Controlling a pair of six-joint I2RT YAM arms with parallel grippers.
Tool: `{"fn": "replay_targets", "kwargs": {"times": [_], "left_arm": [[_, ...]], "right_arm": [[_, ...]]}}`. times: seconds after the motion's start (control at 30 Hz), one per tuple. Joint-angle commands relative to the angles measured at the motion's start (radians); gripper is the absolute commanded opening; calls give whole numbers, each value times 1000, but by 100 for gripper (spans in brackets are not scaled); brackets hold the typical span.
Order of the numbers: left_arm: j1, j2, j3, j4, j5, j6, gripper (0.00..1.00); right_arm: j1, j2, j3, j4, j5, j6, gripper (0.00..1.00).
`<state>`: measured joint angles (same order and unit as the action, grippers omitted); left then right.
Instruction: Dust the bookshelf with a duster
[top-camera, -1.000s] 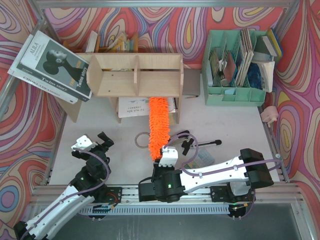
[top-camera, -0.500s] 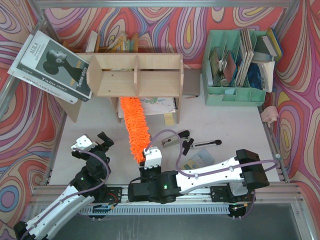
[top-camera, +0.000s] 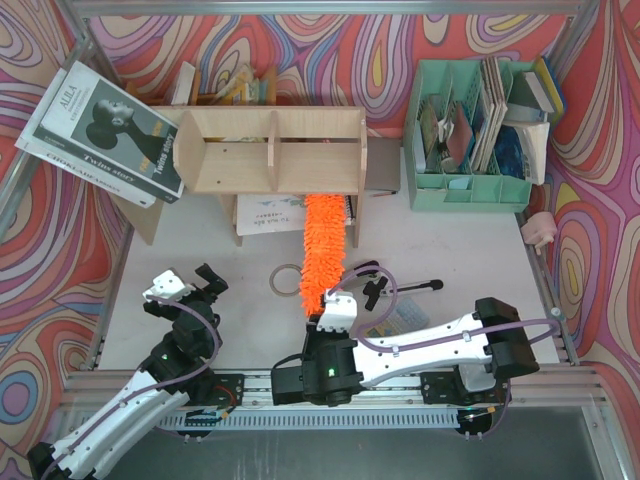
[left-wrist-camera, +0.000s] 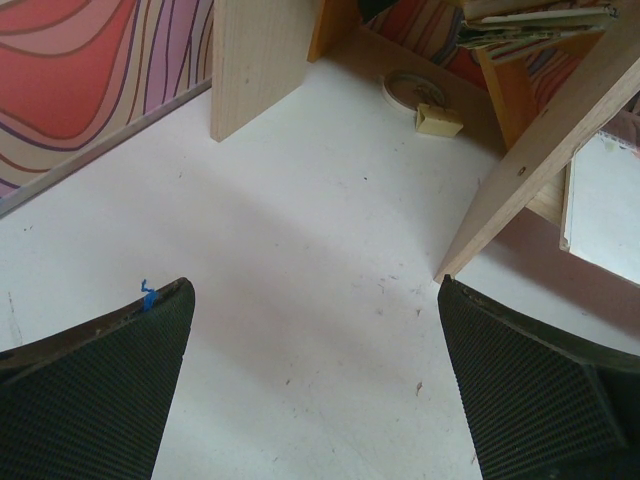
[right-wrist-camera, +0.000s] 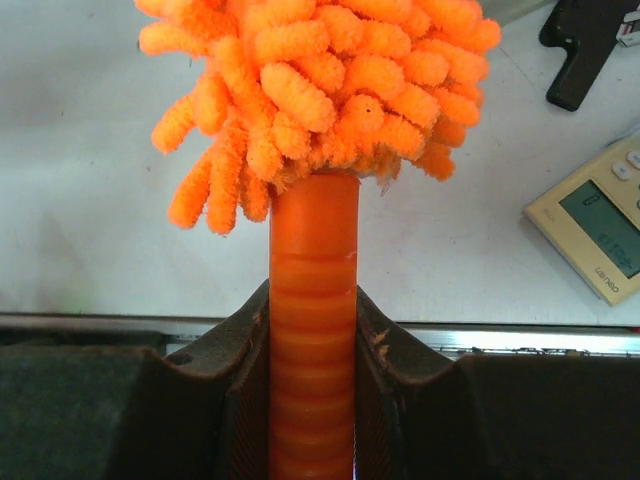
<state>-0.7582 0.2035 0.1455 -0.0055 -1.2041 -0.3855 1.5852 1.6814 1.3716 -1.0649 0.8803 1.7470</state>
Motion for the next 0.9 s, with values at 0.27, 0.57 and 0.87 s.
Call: {"fn": "replay_targets", "kwargs": {"times": [0.27,0.57,0.87], "left_arm": [[5,-1,-7,-8,6,-10,98],[6,-4,-7,-10,7,-10,98],[7,-3,-8,-11,9,-12,99]], "right_arm": [[8,-19,-21,438,51,-555,0],[7,-33,-8,31,99,0,0],[10,29,15,-354,71,472,0]]}}
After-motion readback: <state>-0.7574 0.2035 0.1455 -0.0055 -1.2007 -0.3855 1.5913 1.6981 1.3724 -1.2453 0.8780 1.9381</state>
